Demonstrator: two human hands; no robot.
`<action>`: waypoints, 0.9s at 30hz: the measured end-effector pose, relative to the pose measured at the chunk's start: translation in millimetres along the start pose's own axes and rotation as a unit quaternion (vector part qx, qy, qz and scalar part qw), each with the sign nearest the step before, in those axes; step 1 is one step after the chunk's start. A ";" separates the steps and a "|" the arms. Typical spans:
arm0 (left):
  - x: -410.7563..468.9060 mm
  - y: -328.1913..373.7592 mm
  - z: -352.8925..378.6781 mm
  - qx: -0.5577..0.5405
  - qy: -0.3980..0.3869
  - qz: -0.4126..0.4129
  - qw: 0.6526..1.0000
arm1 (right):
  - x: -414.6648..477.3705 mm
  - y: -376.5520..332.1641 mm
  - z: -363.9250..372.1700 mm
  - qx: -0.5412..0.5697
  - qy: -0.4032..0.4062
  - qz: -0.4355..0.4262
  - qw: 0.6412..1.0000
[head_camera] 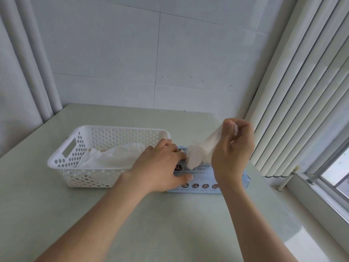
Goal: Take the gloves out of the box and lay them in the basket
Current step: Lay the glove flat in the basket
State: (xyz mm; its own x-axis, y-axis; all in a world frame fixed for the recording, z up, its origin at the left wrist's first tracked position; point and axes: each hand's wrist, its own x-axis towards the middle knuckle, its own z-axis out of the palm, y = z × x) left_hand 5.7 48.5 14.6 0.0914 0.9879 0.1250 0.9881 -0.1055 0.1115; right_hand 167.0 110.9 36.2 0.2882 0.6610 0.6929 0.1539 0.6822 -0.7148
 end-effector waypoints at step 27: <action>1.1 10.3 -19.1 -0.342 0.237 -0.035 0.909 | 4.1 13.9 -11.5 0.066 -0.355 0.110 0.926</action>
State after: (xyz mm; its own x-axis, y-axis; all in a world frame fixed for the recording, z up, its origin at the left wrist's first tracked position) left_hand 13.7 46.3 34.8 -0.1930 0.8522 0.4862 0.6670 -0.2495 0.7021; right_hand 181.2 119.5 28.1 -0.4028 0.7956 0.4525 0.0340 0.5071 -0.8612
